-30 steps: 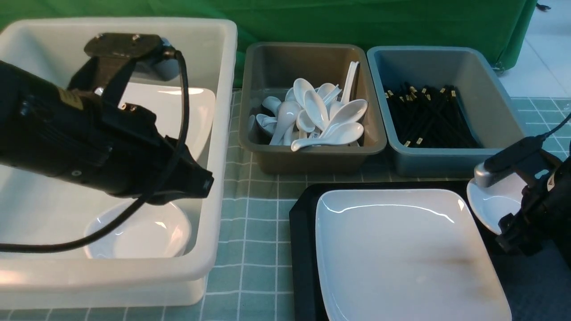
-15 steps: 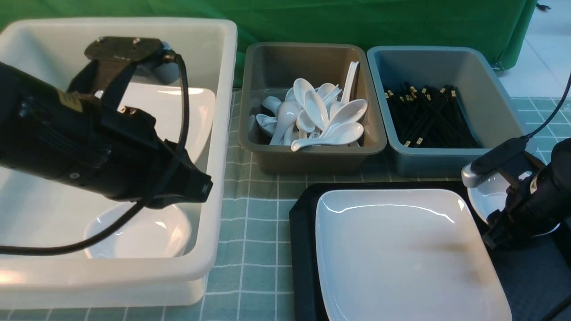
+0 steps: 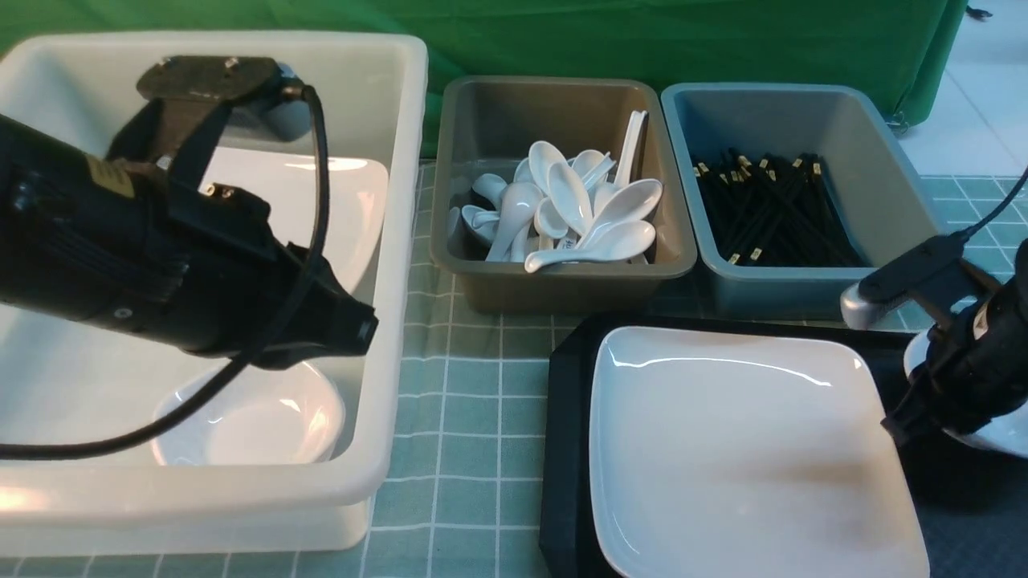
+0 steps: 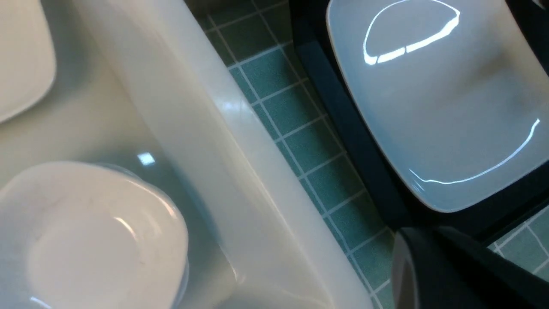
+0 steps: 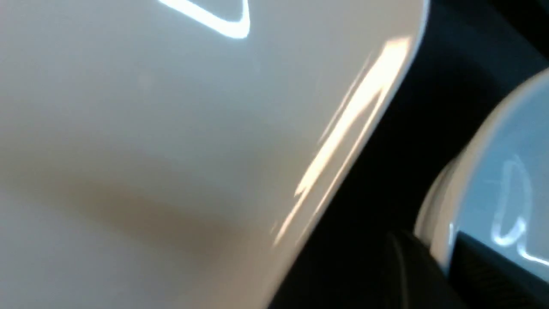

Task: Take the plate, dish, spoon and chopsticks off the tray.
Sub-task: Use the right arm to grab a small plate from the dinner plate, then use the right arm to put the small plate into the large storage box on the left

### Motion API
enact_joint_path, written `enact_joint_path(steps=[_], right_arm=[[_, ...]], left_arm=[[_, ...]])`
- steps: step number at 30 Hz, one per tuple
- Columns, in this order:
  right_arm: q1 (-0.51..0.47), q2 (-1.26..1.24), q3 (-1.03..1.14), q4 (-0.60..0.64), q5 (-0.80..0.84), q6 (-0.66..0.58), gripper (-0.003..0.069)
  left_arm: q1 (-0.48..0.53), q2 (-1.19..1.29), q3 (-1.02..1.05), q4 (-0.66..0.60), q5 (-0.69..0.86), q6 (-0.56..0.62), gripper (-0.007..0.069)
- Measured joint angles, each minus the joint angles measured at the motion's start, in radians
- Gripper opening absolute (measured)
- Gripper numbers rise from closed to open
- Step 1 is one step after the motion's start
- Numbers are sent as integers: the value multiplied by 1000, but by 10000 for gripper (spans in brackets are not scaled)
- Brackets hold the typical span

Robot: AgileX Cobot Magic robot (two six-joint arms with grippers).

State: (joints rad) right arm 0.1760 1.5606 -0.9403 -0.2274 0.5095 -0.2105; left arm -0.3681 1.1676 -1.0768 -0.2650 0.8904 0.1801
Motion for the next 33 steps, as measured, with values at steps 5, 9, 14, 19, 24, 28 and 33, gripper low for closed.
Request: enact_joint_path(steps=[5, 9, 14, 19, 24, 28, 33], right_arm=[[84, -173, -30, 93, 15, 32, 69], [196, -235, -149, 186, 18, 9, 69], [423, -160, -362, 245, 14, -21, 69], [639, 33, -601, 259, 12, -45, 69], [761, 240, -807, 262, 13, -51, 69], [831, 413, -967, 262, 13, -62, 69], [868, 556, -1051, 262, 14, -66, 69]], left_arm=[[0, -22, 0, 189, 15, -180, 10], [0, -61, 0, 374, 61, -347, 10], [0, -135, 0, 491, 120, -467, 10], [0, -216, 0, 511, 153, -533, 10], [0, -295, 0, 545, 199, -587, 10], [0, -388, 0, 552, 232, -616, 10], [0, -483, 0, 560, 280, -631, 10]])
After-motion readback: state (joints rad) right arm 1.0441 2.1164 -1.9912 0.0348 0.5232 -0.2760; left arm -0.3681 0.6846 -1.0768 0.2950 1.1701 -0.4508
